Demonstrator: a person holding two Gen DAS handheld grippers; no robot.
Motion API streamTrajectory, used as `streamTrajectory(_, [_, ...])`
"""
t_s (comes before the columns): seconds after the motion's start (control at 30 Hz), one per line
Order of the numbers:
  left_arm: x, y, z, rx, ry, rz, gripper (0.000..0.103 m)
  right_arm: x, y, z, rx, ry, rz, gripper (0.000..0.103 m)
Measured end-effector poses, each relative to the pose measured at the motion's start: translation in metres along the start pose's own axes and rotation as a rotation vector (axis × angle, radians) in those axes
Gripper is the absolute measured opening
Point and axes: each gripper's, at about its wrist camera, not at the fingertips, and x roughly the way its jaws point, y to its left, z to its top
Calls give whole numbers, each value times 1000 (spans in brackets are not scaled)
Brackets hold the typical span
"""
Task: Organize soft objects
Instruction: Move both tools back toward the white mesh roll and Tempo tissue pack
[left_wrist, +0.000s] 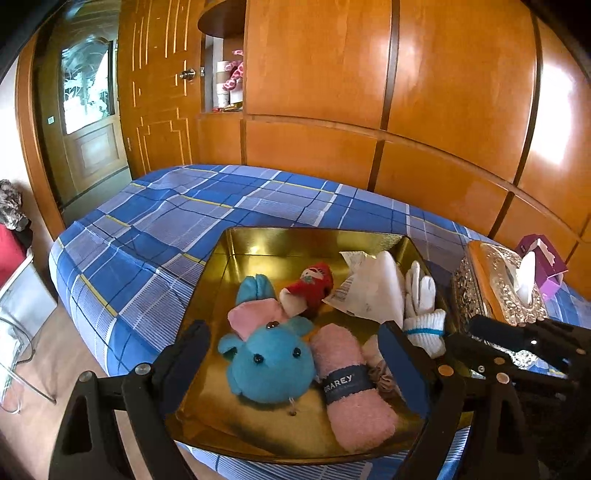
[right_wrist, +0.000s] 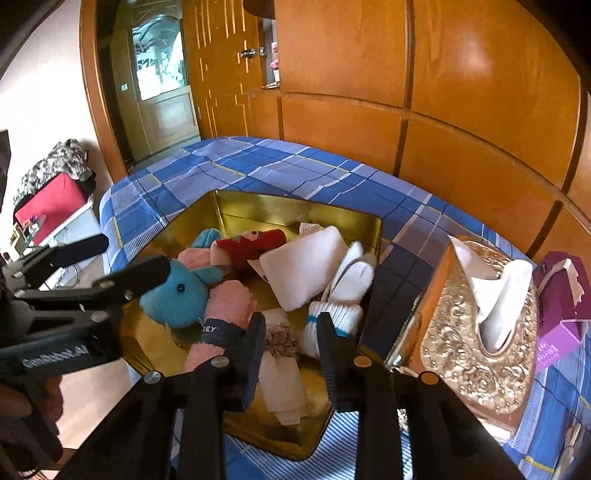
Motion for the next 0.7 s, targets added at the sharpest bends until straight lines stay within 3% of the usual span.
streamTrajectory(0.4, [-4,-14,-3,41,-4,-25,92,-39,-6,-14,39,-72,-19,33])
streamTrajectory(0.7, [-4,-21,-6,53,5,-55,92,-49,-17,-40,72,-71,-102,34])
